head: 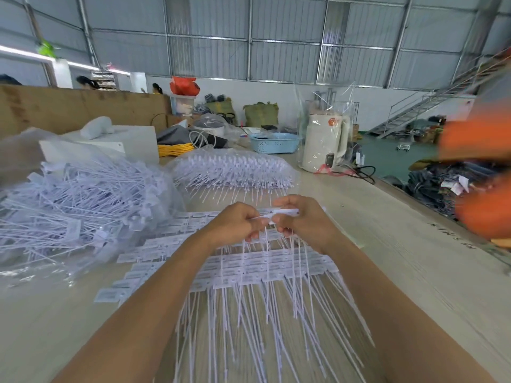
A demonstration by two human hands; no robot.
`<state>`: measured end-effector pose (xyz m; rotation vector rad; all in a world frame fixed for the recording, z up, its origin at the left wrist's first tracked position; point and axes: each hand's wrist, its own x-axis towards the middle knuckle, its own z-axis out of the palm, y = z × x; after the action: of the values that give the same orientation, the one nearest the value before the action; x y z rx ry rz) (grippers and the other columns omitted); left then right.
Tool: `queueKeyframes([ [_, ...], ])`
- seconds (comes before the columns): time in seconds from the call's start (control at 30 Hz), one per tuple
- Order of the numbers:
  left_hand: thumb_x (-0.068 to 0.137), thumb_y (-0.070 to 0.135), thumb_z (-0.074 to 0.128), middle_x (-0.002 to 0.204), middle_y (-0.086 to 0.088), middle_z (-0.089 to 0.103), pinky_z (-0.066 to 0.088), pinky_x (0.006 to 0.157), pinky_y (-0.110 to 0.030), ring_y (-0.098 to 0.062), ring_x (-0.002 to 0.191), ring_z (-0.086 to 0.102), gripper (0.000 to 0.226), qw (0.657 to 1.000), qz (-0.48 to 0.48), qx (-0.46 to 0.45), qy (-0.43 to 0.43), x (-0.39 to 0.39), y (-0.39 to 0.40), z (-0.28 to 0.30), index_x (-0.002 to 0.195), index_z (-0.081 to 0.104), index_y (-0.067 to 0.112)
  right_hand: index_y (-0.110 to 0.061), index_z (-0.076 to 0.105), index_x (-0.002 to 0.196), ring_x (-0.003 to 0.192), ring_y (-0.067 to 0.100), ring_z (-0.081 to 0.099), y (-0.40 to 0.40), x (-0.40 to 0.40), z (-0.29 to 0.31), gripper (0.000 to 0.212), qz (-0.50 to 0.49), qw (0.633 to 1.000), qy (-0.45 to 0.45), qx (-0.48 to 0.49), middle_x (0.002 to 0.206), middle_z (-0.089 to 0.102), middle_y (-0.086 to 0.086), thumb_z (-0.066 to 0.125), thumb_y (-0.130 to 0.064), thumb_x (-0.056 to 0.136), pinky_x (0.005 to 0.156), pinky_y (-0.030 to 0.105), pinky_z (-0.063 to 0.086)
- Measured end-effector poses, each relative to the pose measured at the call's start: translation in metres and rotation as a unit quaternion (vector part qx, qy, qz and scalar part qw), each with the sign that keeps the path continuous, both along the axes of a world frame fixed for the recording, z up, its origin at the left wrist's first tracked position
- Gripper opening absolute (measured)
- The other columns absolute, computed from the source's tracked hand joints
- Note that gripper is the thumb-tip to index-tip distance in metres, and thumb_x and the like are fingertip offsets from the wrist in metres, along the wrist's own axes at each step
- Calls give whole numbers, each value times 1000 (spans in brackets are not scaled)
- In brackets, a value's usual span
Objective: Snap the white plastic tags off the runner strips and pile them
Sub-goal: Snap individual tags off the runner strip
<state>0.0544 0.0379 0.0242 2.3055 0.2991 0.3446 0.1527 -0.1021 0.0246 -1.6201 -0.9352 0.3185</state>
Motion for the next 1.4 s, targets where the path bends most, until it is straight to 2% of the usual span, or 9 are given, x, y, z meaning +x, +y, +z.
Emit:
queueKeyframes([
  [0.23,90,12,60,47,0,45,30,56,-25,-13,47,39,40,989,53,-138,-26,9,-6,1,51,54,13,-13,58,71,44,10,59,5,-2,1,20,-63,985,-142,-74,61,58,2,63,2,83,47,26,51],
  [0.37,89,4,52,34,7,36,26,37,-15,-7,30,29,40,971,44,-236,6,9,-2,6,49,52,11,-3,61,81,71,20,58,5,0,-4,9,-138,928,-325,-119,79,60,7,59,5,82,56,24,46],
  [0.5,91,5,55,53,-1,57,46,59,-23,-9,49,53,40,987,40,-154,-12,6,5,5,53,58,14,-6,63,81,45,8,55,-21,28,10,8,-165,983,48,60,67,58,7,62,-1,87,41,19,46],
  [0.7,93,5,53,91,-9,64,40,74,-32,-22,80,55,13,998,-5,-22,60,9,-1,-2,96,65,6,0,55,91,47,10,53,-46,43,21,11,39,890,422,166,70,56,9,54,2,80,36,13,41],
  [0.8,91,7,56,91,-7,63,44,77,-34,-20,81,57,10,999,-14,-12,34,7,-1,-2,97,59,15,0,59,88,65,19,59,-20,21,8,4,4,973,227,-45,75,60,10,58,-3,88,55,26,52],
  [0.93,89,6,55,96,1,51,43,71,-28,-16,85,52,25,999,-30,19,10,5,-3,1,106,44,21,10,61,87,77,34,64,4,0,-4,15,4,988,143,-60,85,61,22,62,-5,89,73,44,57],
  [1.17,86,11,62,98,4,48,43,71,-21,-12,91,52,45,999,-42,25,9,3,-3,3,123,38,20,-3,59,77,47,12,58,7,-8,-6,12,-17,995,101,8,62,59,10,62,-2,88,41,23,49],
  [1.27,91,21,59,88,7,58,42,65,-22,-7,80,56,6,998,-1,49,39,-2,7,6,97,57,20,-4,59,76,44,10,56,6,-5,-3,13,-29,996,86,22,60,57,11,62,-1,88,39,20,45],
  [1.4,96,21,52,60,7,60,41,63,-25,-8,58,54,33,998,20,54,35,-2,13,1,64,58,16,0,59,83,57,15,65,5,-5,-4,7,-12,995,97,3,72,61,14,61,-2,89,47,29,55],
])
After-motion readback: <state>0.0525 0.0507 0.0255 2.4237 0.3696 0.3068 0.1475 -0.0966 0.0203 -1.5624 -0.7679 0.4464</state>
